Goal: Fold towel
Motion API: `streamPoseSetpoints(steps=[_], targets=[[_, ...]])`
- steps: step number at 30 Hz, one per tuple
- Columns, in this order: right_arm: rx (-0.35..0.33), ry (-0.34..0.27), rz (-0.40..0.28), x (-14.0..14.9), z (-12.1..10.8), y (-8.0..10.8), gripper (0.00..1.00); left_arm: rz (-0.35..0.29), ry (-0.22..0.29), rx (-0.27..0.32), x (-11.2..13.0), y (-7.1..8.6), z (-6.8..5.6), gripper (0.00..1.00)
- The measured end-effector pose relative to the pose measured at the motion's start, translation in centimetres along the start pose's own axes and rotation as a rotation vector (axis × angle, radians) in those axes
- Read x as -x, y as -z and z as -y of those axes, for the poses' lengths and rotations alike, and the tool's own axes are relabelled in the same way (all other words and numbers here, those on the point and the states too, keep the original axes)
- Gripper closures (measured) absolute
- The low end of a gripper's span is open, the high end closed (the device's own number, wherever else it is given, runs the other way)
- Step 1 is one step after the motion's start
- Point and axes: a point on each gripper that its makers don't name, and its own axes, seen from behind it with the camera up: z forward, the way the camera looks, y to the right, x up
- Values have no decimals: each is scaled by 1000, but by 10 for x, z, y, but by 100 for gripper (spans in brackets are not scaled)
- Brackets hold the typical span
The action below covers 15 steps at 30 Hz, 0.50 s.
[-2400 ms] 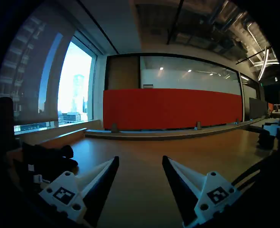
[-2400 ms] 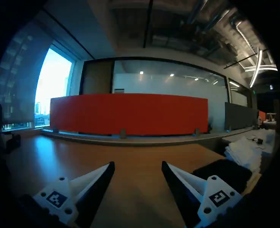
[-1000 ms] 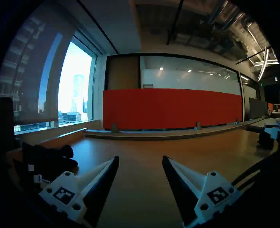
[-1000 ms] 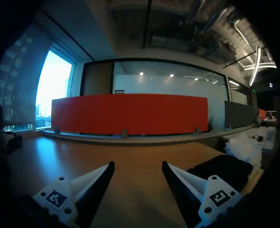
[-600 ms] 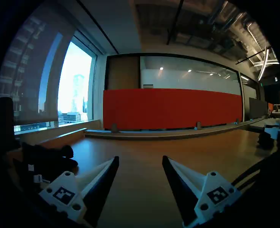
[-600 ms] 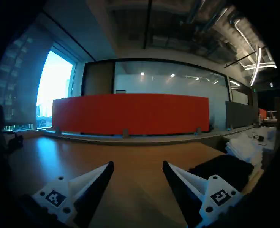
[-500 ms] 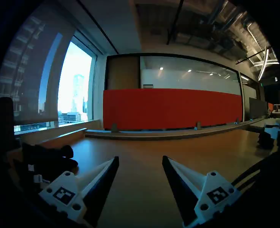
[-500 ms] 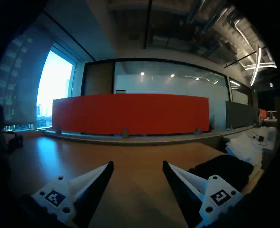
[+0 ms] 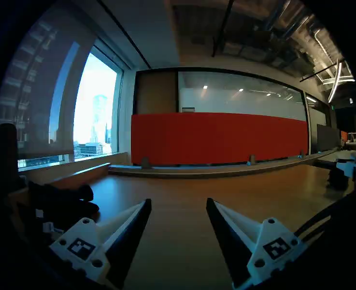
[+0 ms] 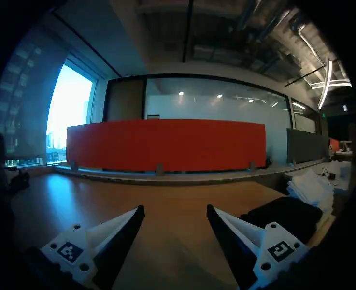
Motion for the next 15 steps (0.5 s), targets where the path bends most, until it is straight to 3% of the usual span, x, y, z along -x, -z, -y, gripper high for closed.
streamPoseSetpoints(steps=[15], targets=[[0,0,0,1,0,-1,0,1,0,0,-3,1,1,16]])
